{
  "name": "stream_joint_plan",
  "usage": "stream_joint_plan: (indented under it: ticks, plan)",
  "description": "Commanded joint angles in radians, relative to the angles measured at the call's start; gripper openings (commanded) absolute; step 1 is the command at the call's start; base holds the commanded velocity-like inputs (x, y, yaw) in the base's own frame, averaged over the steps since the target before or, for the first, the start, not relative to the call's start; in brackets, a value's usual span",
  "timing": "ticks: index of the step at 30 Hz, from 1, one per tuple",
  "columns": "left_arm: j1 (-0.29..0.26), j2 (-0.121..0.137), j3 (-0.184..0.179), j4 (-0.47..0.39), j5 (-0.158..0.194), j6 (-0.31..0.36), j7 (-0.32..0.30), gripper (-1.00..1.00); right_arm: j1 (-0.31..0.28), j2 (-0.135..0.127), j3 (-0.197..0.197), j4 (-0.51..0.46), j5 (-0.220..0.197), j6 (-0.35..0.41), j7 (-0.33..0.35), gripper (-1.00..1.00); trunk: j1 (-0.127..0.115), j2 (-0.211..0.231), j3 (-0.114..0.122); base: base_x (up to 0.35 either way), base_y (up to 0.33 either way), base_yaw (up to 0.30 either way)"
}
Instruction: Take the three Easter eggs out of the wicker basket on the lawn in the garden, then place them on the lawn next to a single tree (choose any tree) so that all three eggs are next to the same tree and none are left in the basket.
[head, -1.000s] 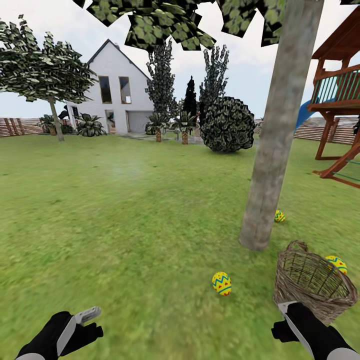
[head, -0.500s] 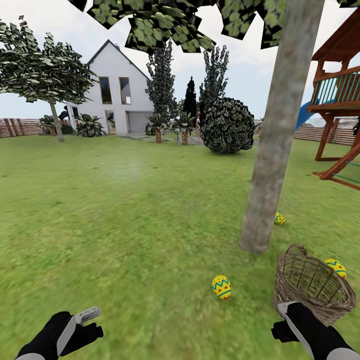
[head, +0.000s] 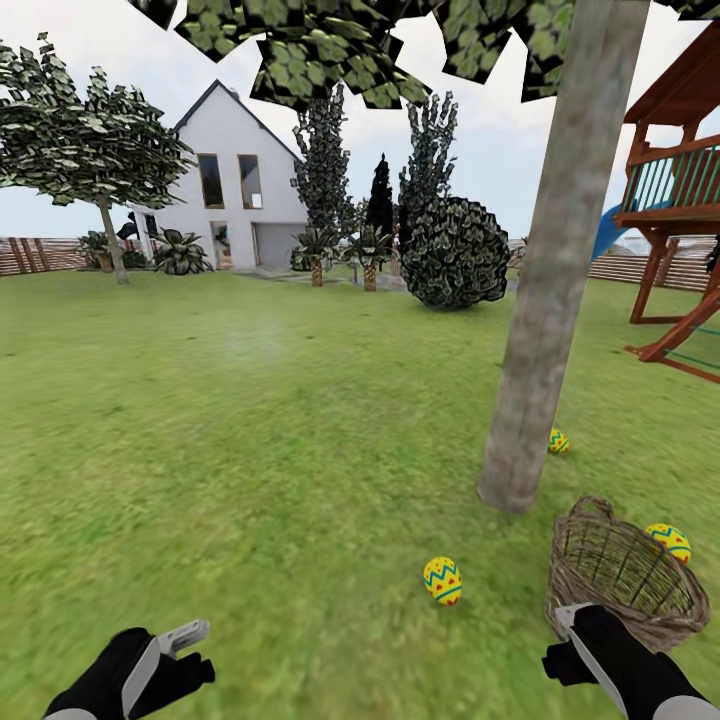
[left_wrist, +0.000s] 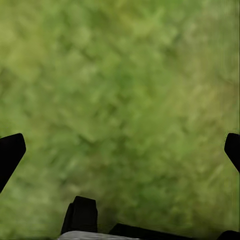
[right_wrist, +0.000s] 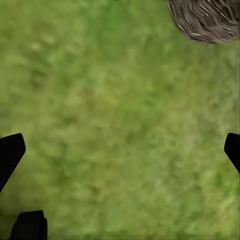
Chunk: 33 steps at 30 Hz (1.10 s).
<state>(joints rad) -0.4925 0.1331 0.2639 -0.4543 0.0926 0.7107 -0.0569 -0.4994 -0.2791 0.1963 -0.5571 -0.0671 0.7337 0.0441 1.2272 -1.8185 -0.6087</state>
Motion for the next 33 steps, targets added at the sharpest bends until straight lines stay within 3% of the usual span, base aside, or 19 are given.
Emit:
stream_joint_plan:
  ticks: [1,5,10,18,23,25,28,33]
  plan:
    - [0.0,-0.003,0.003,0.003,0.006,0.006,0.001,1.0,-0.001,-0.002,0.007,-0.001,-0.007,0.004,-0.001,1.0,-0.004,0.007,0.002,0.0,0.0,0.0]
    - [-0.001,-0.01,0.003,0.007,0.007,0.006,0.002,1.0,-0.001,0.004,0.007,0.0,-0.006,0.002,-0.001,1.0,-0.019,0.035,0.015,0.0,0.0,0.0]
    - [-0.001,-0.015,0.006,0.052,0.006,0.005,-0.001,1.0,-0.001,0.039,0.009,0.019,-0.004,-0.001,-0.006,1.0,-0.039,0.07,0.03,0.0,0.0,0.0]
    - [0.0,-0.019,0.006,0.088,0.006,0.001,-0.004,1.0,-0.001,0.064,0.009,0.043,-0.005,-0.005,-0.009,1.0,-0.069,0.126,0.055,0.0,0.0,0.0]
    - [-0.001,-0.018,0.006,0.14,0.006,-0.041,-0.005,1.0,-0.001,0.09,0.008,0.115,-0.001,-0.072,-0.01,1.0,-0.088,0.161,0.071,0.0,0.0,0.0]
    - [-0.001,-0.018,0.006,0.194,0.005,-0.096,-0.005,1.0,-0.001,0.093,0.01,0.134,0.0,-0.094,-0.01,1.0,-0.096,0.175,0.077,0.0,0.0,0.0]
    - [-0.001,-0.016,0.006,0.245,0.005,-0.159,-0.006,1.0,-0.001,0.099,0.01,0.141,0.001,-0.102,-0.01,1.0,-0.108,0.196,0.087,0.0,0.0,0.0]
    - [-0.001,-0.013,0.006,0.274,0.006,-0.185,-0.007,1.0,-0.001,0.105,0.011,0.155,0.001,-0.106,-0.01,1.0,-0.127,0.231,0.102,0.0,0.0,0.0]
